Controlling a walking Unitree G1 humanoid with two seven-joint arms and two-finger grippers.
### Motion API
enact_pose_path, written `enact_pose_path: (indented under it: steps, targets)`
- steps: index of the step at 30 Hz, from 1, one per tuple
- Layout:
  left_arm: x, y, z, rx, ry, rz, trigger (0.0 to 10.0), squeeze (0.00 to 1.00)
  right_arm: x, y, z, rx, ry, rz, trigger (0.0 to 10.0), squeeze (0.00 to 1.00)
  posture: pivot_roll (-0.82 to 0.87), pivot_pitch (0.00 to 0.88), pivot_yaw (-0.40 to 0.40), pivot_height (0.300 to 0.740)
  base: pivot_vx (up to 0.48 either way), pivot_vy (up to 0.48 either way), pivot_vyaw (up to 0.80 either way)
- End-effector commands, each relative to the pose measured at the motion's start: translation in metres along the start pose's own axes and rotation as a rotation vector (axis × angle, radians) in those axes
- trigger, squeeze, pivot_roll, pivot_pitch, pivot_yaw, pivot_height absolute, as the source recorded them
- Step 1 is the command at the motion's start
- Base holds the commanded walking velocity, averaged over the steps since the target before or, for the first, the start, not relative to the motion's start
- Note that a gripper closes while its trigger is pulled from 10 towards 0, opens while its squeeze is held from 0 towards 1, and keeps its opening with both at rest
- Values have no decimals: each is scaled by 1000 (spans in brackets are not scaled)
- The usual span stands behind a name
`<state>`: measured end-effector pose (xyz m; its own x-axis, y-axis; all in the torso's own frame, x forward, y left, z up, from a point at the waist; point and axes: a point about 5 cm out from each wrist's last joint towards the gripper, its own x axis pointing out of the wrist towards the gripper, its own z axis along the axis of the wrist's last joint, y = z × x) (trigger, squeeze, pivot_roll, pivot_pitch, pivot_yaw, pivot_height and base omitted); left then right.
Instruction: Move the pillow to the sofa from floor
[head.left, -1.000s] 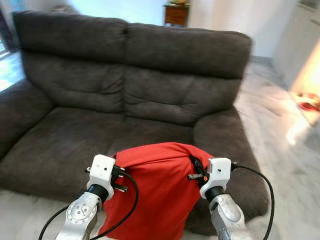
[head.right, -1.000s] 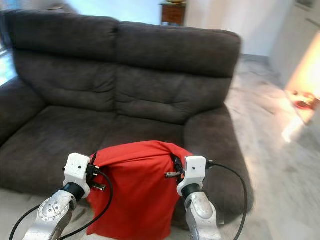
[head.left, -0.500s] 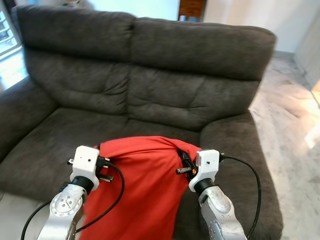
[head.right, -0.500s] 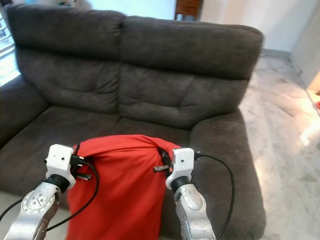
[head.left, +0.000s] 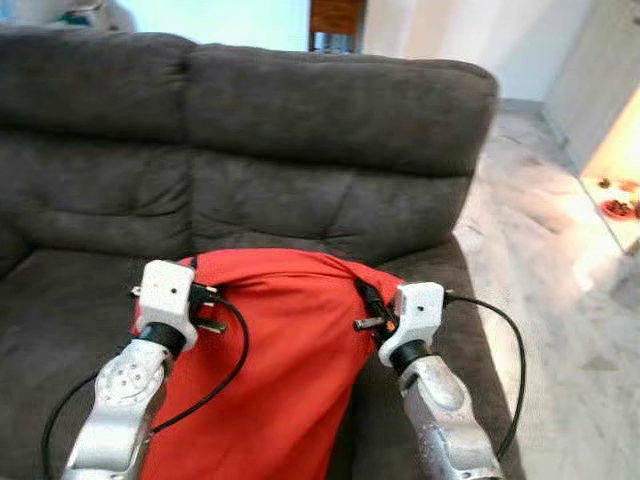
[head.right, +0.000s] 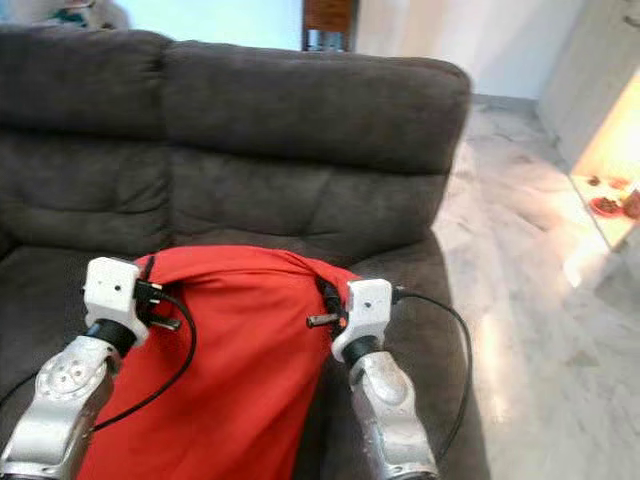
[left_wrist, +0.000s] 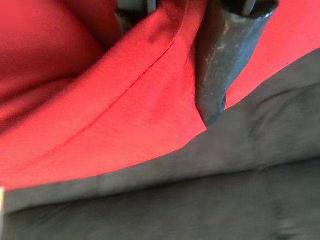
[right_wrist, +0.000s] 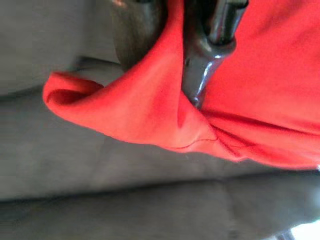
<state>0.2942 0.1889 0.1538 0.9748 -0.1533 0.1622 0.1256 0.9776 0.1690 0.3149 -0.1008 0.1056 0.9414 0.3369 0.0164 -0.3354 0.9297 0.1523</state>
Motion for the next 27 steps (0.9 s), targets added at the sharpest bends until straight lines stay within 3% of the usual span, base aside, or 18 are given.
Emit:
enact_pose_path:
  steps: [1,6,11,16,27]
  targets:
    - [-1,28,28,21,-122,115,10000,0,1,-21,39,-6,-169,-114,10000,0,161,88,-30,740,480,0,0]
    - [0,34,33,19,-132,132,10000,0,5,-23,53,-10,-208,-122,10000,0,158,89,-29,740,480,0,0]
    - [-3,38,37,7,-157,144,10000,0,8,-14,67,-12,-256,-69,10000,0,159,89,-31,740,53,0,0]
    - [-4,35,35,0,-151,123,10000,0,8,-8,61,-32,-234,-28,10000,0,162,91,-34,740,0,0,0]
    - [-6,35,34,-3,-139,116,10000,0,6,-12,60,-26,-218,-45,10000,0,161,91,-37,740,0,0,0]
